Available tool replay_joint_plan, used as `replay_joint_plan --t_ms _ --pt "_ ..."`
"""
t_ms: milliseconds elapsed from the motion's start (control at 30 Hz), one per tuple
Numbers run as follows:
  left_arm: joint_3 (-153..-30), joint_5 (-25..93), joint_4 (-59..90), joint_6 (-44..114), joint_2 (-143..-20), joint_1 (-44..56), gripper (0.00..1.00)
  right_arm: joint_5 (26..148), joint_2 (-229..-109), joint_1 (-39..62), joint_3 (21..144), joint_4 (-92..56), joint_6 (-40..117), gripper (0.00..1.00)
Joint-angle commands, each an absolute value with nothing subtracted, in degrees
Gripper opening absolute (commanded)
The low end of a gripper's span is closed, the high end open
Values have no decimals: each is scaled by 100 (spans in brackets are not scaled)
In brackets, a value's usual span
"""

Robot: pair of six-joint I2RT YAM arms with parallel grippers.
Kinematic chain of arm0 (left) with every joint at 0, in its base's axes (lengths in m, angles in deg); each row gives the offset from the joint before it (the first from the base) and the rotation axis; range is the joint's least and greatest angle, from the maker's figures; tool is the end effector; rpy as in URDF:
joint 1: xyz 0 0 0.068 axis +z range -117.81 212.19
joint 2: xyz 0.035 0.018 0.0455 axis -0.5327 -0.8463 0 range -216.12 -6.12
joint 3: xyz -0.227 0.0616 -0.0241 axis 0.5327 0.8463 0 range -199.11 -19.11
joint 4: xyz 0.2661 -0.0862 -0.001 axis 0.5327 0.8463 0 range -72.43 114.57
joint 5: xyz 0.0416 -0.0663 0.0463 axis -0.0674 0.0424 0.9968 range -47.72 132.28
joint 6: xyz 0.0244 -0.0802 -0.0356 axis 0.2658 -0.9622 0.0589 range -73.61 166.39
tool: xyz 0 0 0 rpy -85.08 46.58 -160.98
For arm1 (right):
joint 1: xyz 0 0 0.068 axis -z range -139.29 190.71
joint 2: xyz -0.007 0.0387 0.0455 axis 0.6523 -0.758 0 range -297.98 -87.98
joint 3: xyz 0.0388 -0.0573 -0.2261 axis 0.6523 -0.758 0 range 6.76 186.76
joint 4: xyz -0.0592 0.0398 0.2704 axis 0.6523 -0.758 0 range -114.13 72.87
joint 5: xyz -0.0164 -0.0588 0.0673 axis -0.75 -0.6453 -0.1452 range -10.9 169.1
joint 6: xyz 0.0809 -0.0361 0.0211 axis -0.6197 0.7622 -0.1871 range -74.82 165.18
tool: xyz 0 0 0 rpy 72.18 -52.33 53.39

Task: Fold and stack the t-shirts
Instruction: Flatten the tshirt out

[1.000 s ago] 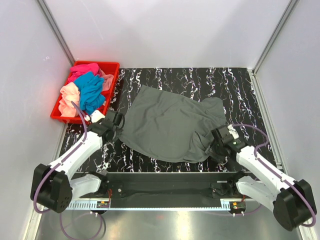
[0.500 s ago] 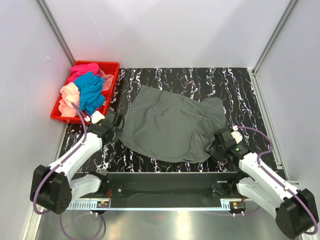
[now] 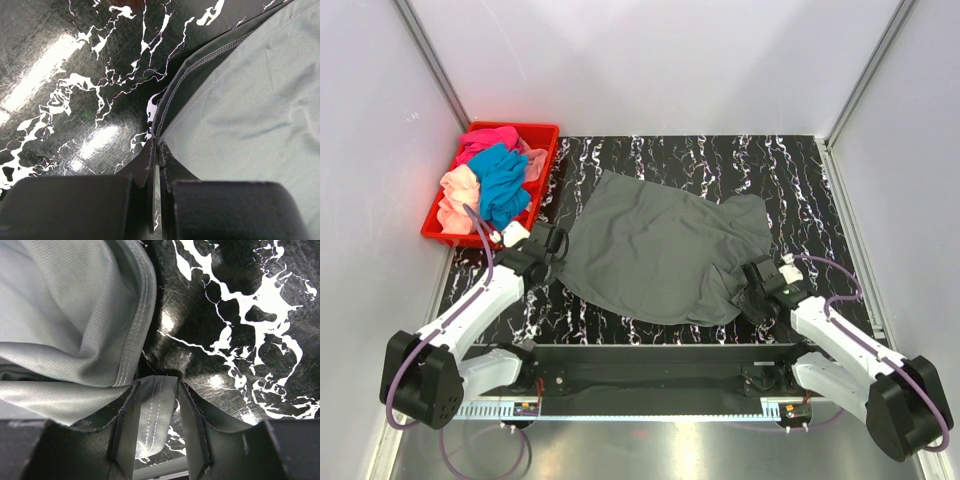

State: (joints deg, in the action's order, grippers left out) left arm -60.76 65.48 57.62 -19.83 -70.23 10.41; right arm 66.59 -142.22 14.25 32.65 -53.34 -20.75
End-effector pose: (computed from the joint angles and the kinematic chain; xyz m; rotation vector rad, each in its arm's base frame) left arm 0.2508 -0.0657 0.1393 -1.0709 2.2868 -0.0559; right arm 0.2002 0.0799 0.0856 0.9638 2.4912 0.2322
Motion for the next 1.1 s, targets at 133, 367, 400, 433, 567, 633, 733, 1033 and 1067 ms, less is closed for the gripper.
replay_joint_plan --t_ms 133,367,400,433,567,633,733,1033,1067 --pt "-6297 6891 5519 -1751 -6984 1057 0 6723 -14669 1434 3393 -4939 -2266 45" --pt "-6464 6953 5483 -1610 -7212 1066 0 6812 -14749 1311 3129 -4701 -2408 45" --pt "-6447 6926 5431 -1610 -7221 1066 0 6794 -14661 1311 3094 -4684 -2416 45" --pt "-6429 6917 5413 -1619 -7212 1066 0 6785 -14634 1303 3085 -4692 -2443 43" --pt "-6420 6970 5413 -1619 -7195 1066 0 6803 -14757 1303 3137 -4762 -2469 0" --pt "-6481 6988 5439 -1549 -7125 1066 0 6803 -14801 1303 3251 -4789 -2330 0" --pt "-6928 6909 5299 -979 -6941 1066 0 6304 -14591 1303 4197 -5691 -1839 0" --pt "-9763 6391 4595 833 -6043 1048 0 4403 -14625 1303 9734 -7286 989 0" --pt "-9951 6251 4622 833 -6069 1048 0 4699 -14669 1303 10025 -7190 1211 0"
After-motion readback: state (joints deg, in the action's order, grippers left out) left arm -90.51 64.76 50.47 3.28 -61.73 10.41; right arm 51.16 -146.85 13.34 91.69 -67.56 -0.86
